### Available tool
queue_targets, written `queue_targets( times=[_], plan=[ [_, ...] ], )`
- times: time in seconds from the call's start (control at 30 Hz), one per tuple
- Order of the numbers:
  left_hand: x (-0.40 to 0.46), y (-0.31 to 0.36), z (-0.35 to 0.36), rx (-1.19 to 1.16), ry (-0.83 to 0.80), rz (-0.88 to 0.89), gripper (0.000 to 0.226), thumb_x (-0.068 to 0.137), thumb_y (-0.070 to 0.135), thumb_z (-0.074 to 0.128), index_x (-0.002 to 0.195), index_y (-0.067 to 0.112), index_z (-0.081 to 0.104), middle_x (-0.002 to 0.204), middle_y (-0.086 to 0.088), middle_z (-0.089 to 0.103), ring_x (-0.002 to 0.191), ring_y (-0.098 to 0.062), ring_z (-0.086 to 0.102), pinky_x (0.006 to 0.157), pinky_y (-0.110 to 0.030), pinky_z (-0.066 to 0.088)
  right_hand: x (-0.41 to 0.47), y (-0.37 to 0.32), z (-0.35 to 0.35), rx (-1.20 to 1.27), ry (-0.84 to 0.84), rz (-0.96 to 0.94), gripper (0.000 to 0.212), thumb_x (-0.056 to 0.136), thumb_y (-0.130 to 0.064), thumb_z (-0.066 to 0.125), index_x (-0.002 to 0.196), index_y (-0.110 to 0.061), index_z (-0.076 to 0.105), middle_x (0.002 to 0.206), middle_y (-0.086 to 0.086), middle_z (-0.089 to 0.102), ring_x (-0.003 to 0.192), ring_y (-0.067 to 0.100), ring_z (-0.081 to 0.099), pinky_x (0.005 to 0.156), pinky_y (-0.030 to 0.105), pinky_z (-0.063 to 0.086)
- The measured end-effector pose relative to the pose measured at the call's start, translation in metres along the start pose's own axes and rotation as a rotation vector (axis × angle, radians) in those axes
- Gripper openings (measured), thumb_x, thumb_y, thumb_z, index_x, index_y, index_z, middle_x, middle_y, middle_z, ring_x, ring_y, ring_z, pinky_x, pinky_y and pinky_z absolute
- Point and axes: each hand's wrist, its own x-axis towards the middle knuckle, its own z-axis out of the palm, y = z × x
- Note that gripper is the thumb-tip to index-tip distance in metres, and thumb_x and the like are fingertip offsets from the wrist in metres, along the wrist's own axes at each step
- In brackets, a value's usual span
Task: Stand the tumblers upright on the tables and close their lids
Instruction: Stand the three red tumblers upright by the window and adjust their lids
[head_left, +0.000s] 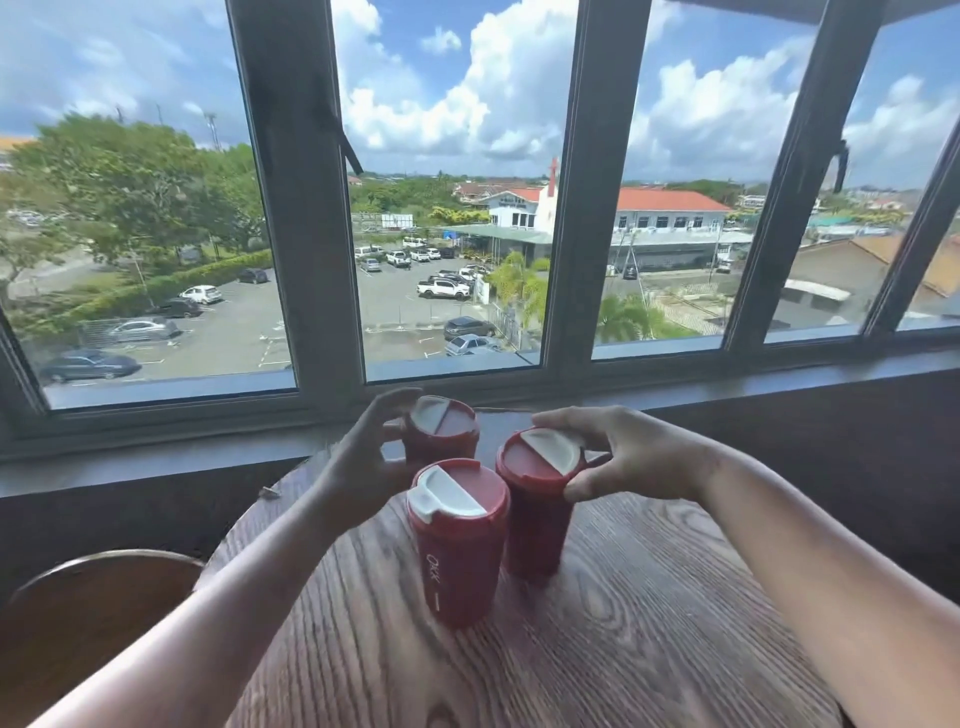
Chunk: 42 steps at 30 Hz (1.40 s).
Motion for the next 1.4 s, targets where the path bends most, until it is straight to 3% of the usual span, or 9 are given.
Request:
queue_targets(
  times=[0.17,0.3,0.43,0.6,0.9,1.0,1.2,1.3,1.4],
  plan=[
    [-0.006,0.002,-0.005,-0.183,-0.064,-0.104,0.085,0.063,0.045,0.083,0.141,0.046,0.047,0.14,0.004,0.057,0.12,-0.018,0.065,0.089,-0.041,0.056,-0.001,-0.001,0.001,0.008,0.001,0.011,0.078,0.079,-0.006,0.082,0.147,-0.024,0.048,0.139,-0.012,0.058,0.123,-0.01,0.054,0.088,0.002,0.041],
    [0.006,0.026,-0.01,-0.26,-0.06,-0.367,0.079,0.065,0.079,0.063,0.133,0.039,0.057,0.119,-0.001,0.07,0.111,-0.024,0.066,0.077,-0.044,0.054,-0.002,0.0,0.002,0.035,0.005,0.015,0.076,0.08,-0.004,0.081,0.146,-0.024,0.049,0.137,-0.01,0.06,0.119,-0.008,0.057,0.086,0.002,0.042],
    [0.019,0.041,-0.004,-0.151,-0.069,-0.366,0.043,0.081,0.047,0.061,0.115,0.021,0.069,0.102,-0.016,0.073,0.085,-0.024,0.07,0.055,-0.032,0.055,-0.003,0.0,0.003,0.068,0.007,0.012,0.078,0.076,-0.007,0.083,0.145,-0.024,0.051,0.137,-0.008,0.061,0.12,-0.003,0.059,0.088,0.004,0.043],
    [0.027,0.035,-0.001,-0.165,-0.136,-0.348,0.039,0.084,0.033,0.059,0.115,0.015,0.075,0.103,-0.029,0.07,0.07,-0.021,0.064,0.048,-0.027,0.052,-0.004,-0.001,0.004,0.072,0.015,0.013,0.08,0.073,-0.014,0.084,0.145,-0.025,0.051,0.136,-0.007,0.062,0.122,0.001,0.06,0.091,0.006,0.044],
    [0.027,0.04,0.016,-0.113,-0.129,-0.305,0.025,0.1,0.019,0.053,0.11,0.014,0.076,0.081,-0.012,0.064,0.049,-0.006,0.057,0.037,-0.02,0.043,-0.006,-0.004,0.006,0.082,0.015,0.016,0.076,0.079,-0.004,0.082,0.145,-0.022,0.05,0.134,-0.004,0.063,0.119,0.0,0.06,0.089,0.005,0.043],
    [0.025,0.04,0.016,-0.13,-0.118,-0.294,0.022,0.099,0.022,0.056,0.105,0.018,0.077,0.081,-0.012,0.065,0.058,-0.011,0.06,0.039,-0.02,0.044,-0.005,-0.003,0.005,0.074,0.019,0.016,0.081,0.071,-0.016,0.084,0.145,-0.025,0.051,0.134,-0.003,0.065,0.121,0.007,0.062,0.097,0.012,0.046],
    [0.023,0.043,0.013,-0.118,-0.141,-0.344,0.029,0.092,0.042,0.056,0.11,0.03,0.076,0.115,-0.026,0.07,0.091,-0.028,0.067,0.056,-0.029,0.055,-0.006,-0.004,0.005,0.081,0.011,0.024,0.084,0.069,-0.021,0.083,0.145,-0.03,0.049,0.133,-0.006,0.065,0.121,0.004,0.061,0.101,0.014,0.045],
    [0.02,0.05,0.012,-0.051,-0.115,-0.383,0.035,0.099,0.051,0.052,0.12,0.03,0.07,0.12,-0.016,0.071,0.103,-0.027,0.07,0.056,-0.024,0.053,-0.007,-0.007,0.004,0.059,0.004,0.017,0.084,0.071,-0.03,0.085,0.146,-0.035,0.047,0.139,-0.009,0.06,0.123,0.0,0.058,0.103,0.018,0.044],
    [0.01,0.059,0.003,-0.024,-0.064,-0.389,0.044,0.097,0.059,0.049,0.124,0.029,0.067,0.116,0.002,0.07,0.104,-0.016,0.066,0.08,-0.041,0.056,-0.011,-0.016,-0.003,0.099,0.018,-0.026,0.084,0.068,-0.048,0.078,0.145,-0.033,0.05,0.139,-0.009,0.058,0.116,-0.007,0.06,0.088,0.008,0.048]
  ],
)
